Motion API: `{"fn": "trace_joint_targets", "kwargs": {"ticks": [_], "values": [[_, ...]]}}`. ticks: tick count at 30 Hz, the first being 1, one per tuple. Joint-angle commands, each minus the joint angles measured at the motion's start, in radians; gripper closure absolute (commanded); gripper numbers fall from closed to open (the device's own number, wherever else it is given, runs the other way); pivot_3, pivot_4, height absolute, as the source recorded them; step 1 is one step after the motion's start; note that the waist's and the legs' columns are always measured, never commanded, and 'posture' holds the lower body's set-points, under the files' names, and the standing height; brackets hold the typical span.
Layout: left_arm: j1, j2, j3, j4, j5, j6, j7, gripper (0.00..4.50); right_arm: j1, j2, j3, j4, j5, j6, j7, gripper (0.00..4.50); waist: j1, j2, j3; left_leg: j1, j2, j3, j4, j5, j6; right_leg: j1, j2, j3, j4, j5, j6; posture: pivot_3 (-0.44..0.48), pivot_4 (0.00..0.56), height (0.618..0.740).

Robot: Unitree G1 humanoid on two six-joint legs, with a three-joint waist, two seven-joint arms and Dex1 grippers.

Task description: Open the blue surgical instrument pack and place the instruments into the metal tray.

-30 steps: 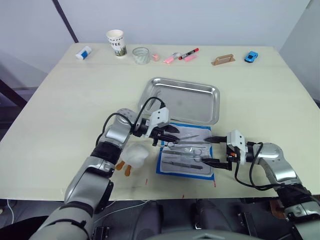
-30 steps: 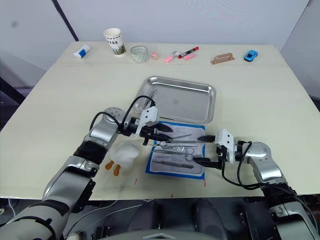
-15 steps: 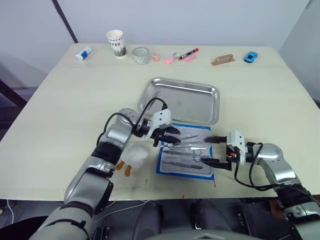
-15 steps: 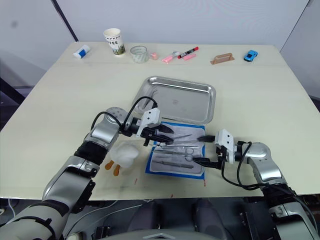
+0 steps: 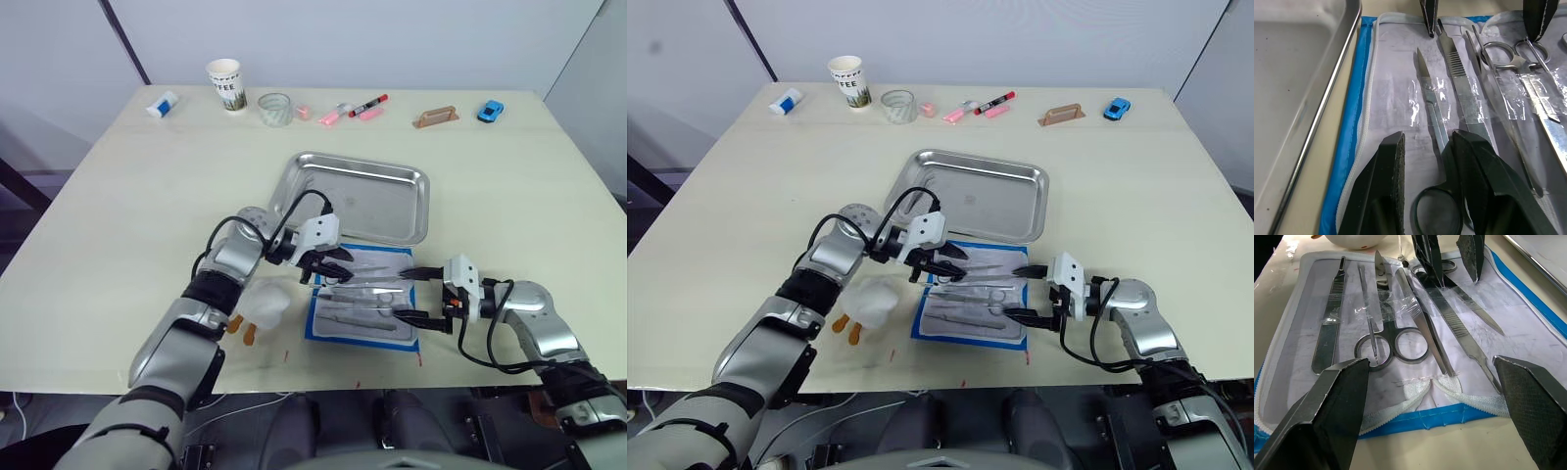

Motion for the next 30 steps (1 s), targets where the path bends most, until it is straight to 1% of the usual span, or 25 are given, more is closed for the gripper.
{"fn": "trace_joint_targets", "kwargs": {"ticks": [1, 16, 23, 30], "values": [[-0.008, -0.008, -0.006, 0.015, 0.011, -0.013, -0.009, 2.88, 0.034, 0.011, 0.051, 0.058, -0.057, 0.036, -0.015, 0.09, 0.000, 0.000, 0.000, 0.000, 0.000, 0.000, 0.000, 0.000, 0.000, 0.000, 0.000, 0.000, 0.000, 0.000, 0.000, 0.000, 0.150, 0.725], [0.012, -0.003, -0.005, 0.017, -0.002, -0.010, -0.058, 2.88, 0.032, 0.020, 0.051, 0.061, -0.059, 0.033, -0.021, 0.09, -0.003, 0.000, 0.000, 0.000, 0.000, 0.000, 0.000, 0.000, 0.000, 0.000, 0.001, 0.000, 0.000, 0.000, 0.000, 0.000, 0.150, 0.725], [0.015, 0.003, 0.017, 0.046, -0.005, -0.023, -0.037, 2.88, 0.030, 0.022, 0.051, 0.064, -0.060, 0.029, -0.023, 0.09, -0.004, 0.000, 0.000, 0.001, 0.001, 0.000, 0.000, 0.000, 0.000, 0.000, 0.001, 0.001, 0.000, 0.000, 0.000, 0.000, 0.150, 0.725], [0.033, 0.016, 0.023, 0.038, -0.010, -0.032, -0.049, 2.88, 0.031, 0.024, 0.052, 0.064, -0.059, 0.029, -0.023, 0.09, -0.004, 0.000, 0.000, 0.001, 0.001, 0.001, -0.001, 0.000, 0.000, 0.000, 0.002, 0.002, 0.000, 0.000, 0.000, 0.000, 0.150, 0.725]]}}
